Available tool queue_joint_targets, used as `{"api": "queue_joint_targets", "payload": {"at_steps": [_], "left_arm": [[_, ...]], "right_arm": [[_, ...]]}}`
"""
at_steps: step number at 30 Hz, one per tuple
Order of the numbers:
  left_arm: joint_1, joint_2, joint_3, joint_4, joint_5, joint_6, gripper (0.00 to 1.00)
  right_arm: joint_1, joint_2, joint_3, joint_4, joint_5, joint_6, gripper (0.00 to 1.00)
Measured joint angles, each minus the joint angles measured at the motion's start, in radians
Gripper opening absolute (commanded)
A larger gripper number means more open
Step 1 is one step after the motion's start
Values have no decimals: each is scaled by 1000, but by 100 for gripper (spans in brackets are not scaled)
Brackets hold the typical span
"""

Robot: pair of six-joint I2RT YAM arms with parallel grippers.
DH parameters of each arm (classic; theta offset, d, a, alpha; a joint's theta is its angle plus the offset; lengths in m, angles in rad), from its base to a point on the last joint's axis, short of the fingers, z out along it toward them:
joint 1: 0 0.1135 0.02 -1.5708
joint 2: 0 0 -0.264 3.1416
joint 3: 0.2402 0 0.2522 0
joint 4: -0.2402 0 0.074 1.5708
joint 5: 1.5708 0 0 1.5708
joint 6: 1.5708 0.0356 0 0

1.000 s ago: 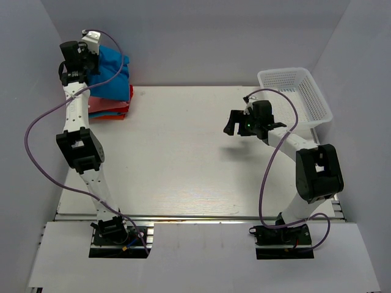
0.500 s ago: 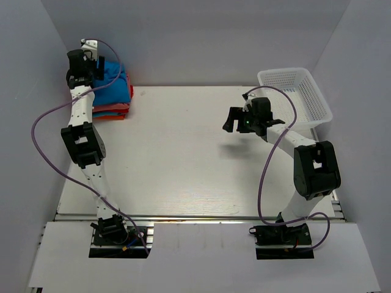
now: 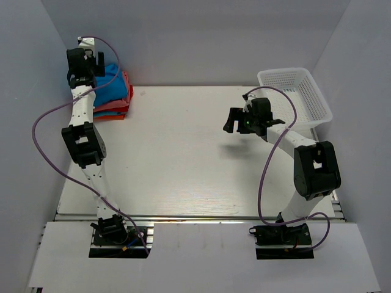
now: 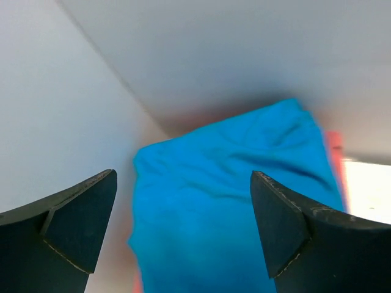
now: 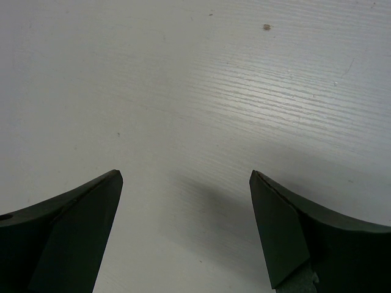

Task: Fold and stack the t-shirts
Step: Put the neatly folded tshirt into the corner of the board with the left arm

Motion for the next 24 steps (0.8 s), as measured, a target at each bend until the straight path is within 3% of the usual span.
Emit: {"api": "queue_joint_targets", "payload": {"at_steps": [3,4,7,13,19,24], "left_arm": [[-3,0,-4,0,47,-61,76],[-5,0,-8,2,61,-75,61],[-6,4,-30,9,111,-139,43],[-6,63,-57,60,300,-216,47],[-27,159,-120,101,462,-201,47],[-47,194,-161,107,529,-121,39]], "right_arm": [[0,-2,0,0,0,0,90],[0,-2,0,0,0,0,90],[0,-2,0,0,-1,0,90],[0,-2,0,-3,-1,-3,90],[0,23,9,-7,-6,-8,90],[0,66,14,-11,-21,-12,90]]}}
